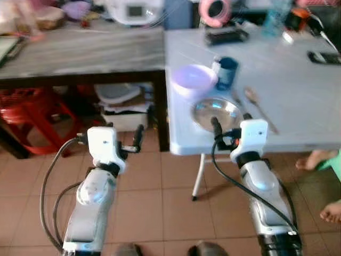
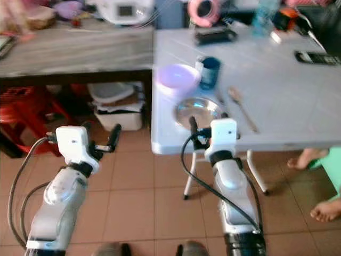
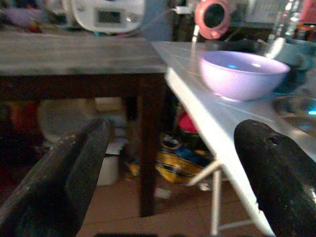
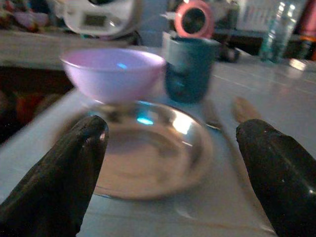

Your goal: Setting the table

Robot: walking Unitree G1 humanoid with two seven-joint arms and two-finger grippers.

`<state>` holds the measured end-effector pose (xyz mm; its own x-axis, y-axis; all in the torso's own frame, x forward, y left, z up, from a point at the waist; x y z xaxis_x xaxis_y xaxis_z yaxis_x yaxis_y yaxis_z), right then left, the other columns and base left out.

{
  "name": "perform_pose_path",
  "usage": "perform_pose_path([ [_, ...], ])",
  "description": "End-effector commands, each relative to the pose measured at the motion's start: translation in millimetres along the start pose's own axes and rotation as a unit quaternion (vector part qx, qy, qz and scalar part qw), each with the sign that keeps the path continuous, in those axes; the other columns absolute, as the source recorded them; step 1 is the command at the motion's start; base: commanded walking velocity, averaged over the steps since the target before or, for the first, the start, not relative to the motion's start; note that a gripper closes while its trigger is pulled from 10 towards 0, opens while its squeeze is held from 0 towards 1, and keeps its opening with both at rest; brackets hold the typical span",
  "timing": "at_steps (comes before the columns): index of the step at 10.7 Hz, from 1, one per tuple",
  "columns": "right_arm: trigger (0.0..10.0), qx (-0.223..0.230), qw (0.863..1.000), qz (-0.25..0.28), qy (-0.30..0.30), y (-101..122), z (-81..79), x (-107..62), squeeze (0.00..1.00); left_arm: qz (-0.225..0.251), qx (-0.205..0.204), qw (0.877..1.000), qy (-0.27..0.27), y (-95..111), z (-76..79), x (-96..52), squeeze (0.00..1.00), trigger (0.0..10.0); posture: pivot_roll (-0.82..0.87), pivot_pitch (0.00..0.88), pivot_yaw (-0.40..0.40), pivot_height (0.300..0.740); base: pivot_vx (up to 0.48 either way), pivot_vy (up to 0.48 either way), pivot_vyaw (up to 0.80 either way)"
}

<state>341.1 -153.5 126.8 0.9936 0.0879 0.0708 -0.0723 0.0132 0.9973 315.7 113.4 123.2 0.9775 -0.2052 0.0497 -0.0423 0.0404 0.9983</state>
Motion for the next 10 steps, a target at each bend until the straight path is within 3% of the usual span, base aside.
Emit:
perform_pose_path([
  [1,10.0,0.003,1.0,0.006,0.002,3.0,-1.8,0.9,0.0,0.008,0.01,1.0,0.006,5.7,-5.5,-1.9,0.0,10.0,0.01,0.082,0.065,0.74,0.0,-0.424,0.0],
  [5,10.0,-0.008,1.0,0.013,-0.004,7.7,1.9,1.9,0.0,0.016,0.022,0.999,0.035,9.5,-15.2,-0.1,0.0,10.0,0.01,0.09,0.067,0.74,0.0,0.0,0.0],
  [10,10.0,-0.014,0.999,0.021,-0.043,18.6,29.8,20.3,0.0,0.013,0.032,0.999,0.026,11.0,-13.7,-0.3,0.0,10.0,0.01,0.12,0.088,0.74,0.0,0.0,0.0],
])
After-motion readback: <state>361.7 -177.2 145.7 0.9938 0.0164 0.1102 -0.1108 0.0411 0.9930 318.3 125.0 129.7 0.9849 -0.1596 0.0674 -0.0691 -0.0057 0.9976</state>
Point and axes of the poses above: a point about 5 cm out from each wrist's last joint towards the gripper, its own x axis pointing out of the wrist towards the gripper, its own y axis along the axis of the wrist's last joint, z = x × y, the point moved 6 cm from there along x, pointing out of the wrist towards the gripper, and after that the axes turned 5 degrees about x, right-handed, at the moved point
